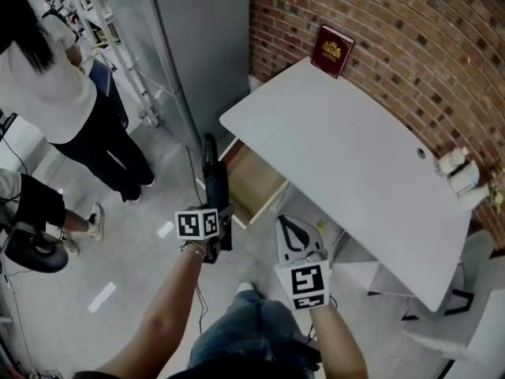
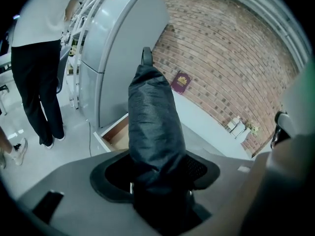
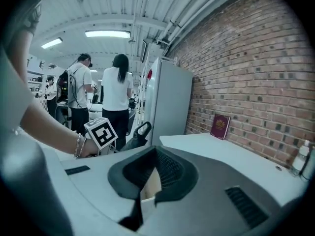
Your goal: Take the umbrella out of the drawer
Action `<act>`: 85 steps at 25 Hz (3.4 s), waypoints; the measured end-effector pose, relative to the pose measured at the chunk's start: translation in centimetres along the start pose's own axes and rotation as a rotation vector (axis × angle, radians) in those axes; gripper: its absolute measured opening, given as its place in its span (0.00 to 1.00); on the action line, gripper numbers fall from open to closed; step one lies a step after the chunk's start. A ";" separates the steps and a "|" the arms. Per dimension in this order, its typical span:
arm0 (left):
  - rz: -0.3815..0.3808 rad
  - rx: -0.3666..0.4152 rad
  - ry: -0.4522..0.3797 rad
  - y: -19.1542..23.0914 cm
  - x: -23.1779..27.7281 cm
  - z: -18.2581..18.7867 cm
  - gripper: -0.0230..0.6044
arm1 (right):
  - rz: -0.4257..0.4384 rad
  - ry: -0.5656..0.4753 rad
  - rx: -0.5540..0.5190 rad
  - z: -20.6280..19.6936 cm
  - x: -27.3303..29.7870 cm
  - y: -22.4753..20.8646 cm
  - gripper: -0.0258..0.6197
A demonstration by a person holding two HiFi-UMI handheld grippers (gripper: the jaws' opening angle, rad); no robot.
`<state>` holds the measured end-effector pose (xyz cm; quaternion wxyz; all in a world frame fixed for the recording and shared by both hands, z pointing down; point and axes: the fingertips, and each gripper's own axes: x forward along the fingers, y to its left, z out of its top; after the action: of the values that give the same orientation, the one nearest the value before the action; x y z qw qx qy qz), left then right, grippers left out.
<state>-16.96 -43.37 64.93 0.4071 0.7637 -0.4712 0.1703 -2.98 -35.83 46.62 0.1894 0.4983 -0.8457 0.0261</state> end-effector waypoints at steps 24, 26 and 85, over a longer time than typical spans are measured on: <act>0.000 0.331 -0.512 -13.8 -18.9 8.2 0.46 | -0.164 -0.214 0.017 8.8 -11.9 -1.2 0.03; 0.007 0.359 -0.551 -14.7 -20.5 8.5 0.46 | -0.167 -0.222 0.015 8.9 -12.4 -0.9 0.03; 0.081 0.637 -0.909 -19.6 -33.2 13.0 0.47 | -0.332 -0.409 -0.092 14.4 -20.3 -7.9 0.03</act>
<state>-18.30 -29.85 26.64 -0.0949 0.8269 -0.5536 -0.0270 8.29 -26.24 25.14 0.0386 0.6160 -0.7733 -0.1450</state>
